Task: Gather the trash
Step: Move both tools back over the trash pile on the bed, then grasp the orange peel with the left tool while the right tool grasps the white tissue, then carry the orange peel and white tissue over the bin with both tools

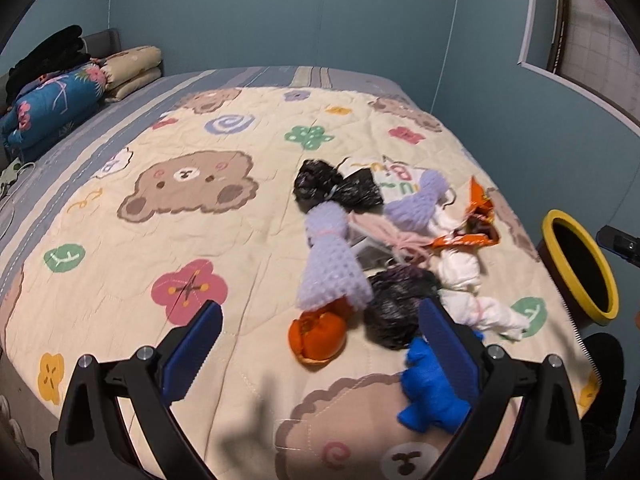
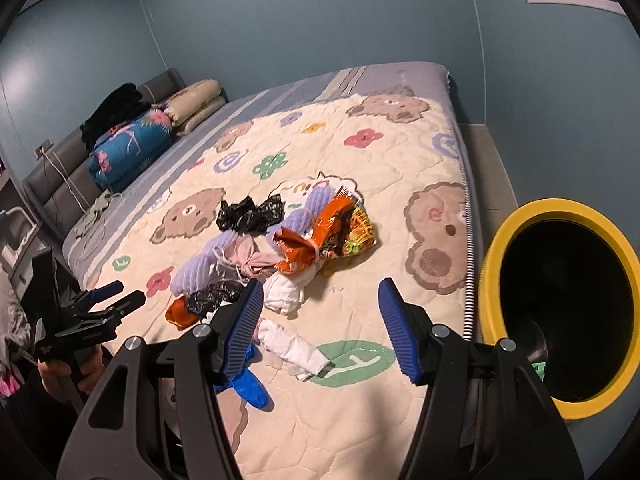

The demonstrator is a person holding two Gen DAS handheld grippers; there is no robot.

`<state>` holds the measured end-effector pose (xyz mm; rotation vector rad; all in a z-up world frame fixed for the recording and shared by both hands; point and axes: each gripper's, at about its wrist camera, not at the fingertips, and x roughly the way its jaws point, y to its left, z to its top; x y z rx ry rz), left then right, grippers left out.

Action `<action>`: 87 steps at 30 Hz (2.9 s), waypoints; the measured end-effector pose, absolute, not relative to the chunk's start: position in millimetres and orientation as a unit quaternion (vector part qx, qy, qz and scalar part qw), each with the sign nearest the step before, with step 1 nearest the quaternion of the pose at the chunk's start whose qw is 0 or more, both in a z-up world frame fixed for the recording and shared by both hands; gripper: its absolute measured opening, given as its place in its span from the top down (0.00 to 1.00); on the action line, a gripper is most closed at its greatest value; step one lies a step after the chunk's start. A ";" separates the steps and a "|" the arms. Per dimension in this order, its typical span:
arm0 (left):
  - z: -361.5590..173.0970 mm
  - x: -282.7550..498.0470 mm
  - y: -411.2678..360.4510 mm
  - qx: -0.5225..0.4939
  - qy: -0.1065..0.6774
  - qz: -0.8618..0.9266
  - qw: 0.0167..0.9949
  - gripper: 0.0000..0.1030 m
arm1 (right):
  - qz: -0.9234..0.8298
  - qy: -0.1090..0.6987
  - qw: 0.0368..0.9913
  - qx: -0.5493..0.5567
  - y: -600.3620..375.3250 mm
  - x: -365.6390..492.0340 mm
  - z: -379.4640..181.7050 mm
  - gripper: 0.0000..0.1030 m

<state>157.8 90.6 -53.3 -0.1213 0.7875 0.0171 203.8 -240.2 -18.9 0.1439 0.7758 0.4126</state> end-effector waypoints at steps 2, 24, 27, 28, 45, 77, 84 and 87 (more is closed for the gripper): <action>-58.9 160.3 93.6 -0.065 0.388 0.011 0.919 0.08 | 0.204 0.381 0.899 0.067 -234.8 206.4 -24.0 0.44; -109.7 179.7 99.7 -0.069 0.439 0.015 0.896 0.08 | 0.253 0.457 0.851 -0.051 -172.5 221.3 -98.5 0.46; -114.4 183.1 103.6 -0.078 0.444 0.019 0.892 0.08 | 0.251 0.465 0.847 -0.063 -166.9 223.8 -107.3 0.47; -116.4 184.6 105.1 -0.081 0.447 0.021 0.891 0.08 | 0.252 0.469 0.844 -0.067 -164.8 224.6 -110.4 0.49; -137.7 210.7 94.0 -0.064 0.481 0.009 0.874 0.18 | 0.252 0.488 0.822 -0.155 -122.8 242.0 -140.8 0.62; -58.8 153.4 89.6 -0.069 0.423 -0.014 0.904 0.69 | 0.274 0.394 0.877 0.037 -197.1 191.2 -51.9 0.81; -22.4 137.1 79.1 -0.070 0.377 -0.015 0.923 0.69 | 0.249 0.354 0.899 0.073 -228.4 169.1 -26.2 0.81; -9.1 133.5 69.7 -0.062 0.358 -0.013 0.932 0.69 | 0.241 0.343 0.904 0.084 -240.0 161.4 -19.3 0.81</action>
